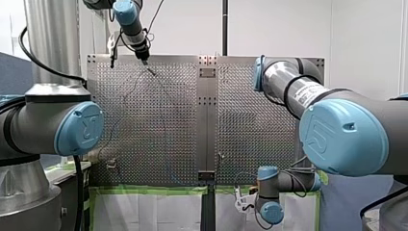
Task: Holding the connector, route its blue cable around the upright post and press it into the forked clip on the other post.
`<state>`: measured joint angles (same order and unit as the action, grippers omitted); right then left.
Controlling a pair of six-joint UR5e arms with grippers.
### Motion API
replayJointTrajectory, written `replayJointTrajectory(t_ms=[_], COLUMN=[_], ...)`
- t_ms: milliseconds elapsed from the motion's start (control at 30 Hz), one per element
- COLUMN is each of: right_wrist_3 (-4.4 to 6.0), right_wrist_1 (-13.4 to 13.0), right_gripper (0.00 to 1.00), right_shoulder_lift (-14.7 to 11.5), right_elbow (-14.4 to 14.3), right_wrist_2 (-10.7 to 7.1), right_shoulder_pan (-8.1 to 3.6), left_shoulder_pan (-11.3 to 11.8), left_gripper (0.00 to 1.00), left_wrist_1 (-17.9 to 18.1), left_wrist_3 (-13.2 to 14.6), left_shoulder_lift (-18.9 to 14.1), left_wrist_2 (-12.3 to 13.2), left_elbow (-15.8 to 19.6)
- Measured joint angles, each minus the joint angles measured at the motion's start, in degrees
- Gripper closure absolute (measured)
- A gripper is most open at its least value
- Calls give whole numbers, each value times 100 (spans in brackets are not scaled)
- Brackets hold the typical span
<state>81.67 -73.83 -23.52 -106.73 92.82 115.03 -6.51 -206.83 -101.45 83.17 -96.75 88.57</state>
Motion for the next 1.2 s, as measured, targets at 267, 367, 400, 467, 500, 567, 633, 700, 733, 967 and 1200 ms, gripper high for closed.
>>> replayJointTrajectory(t_ms=[267, 367, 400, 467, 500, 567, 633, 700, 733, 967, 1200], right_wrist_3=[0, 0, 0, 0, 0, 0, 0, 0, -2, -4, -9], right_wrist_1=[10, 14, 15, 16, 16, 16, 17, 26, 30, 36, 64], right_gripper=[100, 100, 100, 100, 100, 100, 100, 100, 100, 100, 100], right_shoulder_lift=[0, 0, 0, 0, 0, 0, 0, 0, 0, 0, 0], right_elbow=[-1, -1, -2, -2, -2, -2, -2, -2, -2, -2, -2], right_wrist_2=[0, -1, -1, 0, -1, 0, 0, 0, 0, 7, 13], right_shoulder_pan=[13, 20, 23, 28, 30, 32, 35, 37, 38, 51, 58], left_shoulder_pan=[49, 69, 74, 85, 89, 97, 101, 102, 102, 125, 48], left_gripper=[0, 0, 0, 0, 0, 0, 0, 0, 0, 0, 0], left_wrist_1=[-134, -175, -185, -199, -202, -209, -211, -211, -209, -18, 338], left_wrist_3=[-4, 6, 9, 15, 17, 19, 25, 36, 40, 149, 483], left_shoulder_lift=[3, 3, 3, 2, 2, 2, 2, 1, 1, 1, -9], left_wrist_2=[-356, -510, -555, -660, -696, -755, -796, -827, -834, -985, -1191], left_elbow=[1, 1, 1, 1, 1, 1, 1, 1, 1, 9, 109])
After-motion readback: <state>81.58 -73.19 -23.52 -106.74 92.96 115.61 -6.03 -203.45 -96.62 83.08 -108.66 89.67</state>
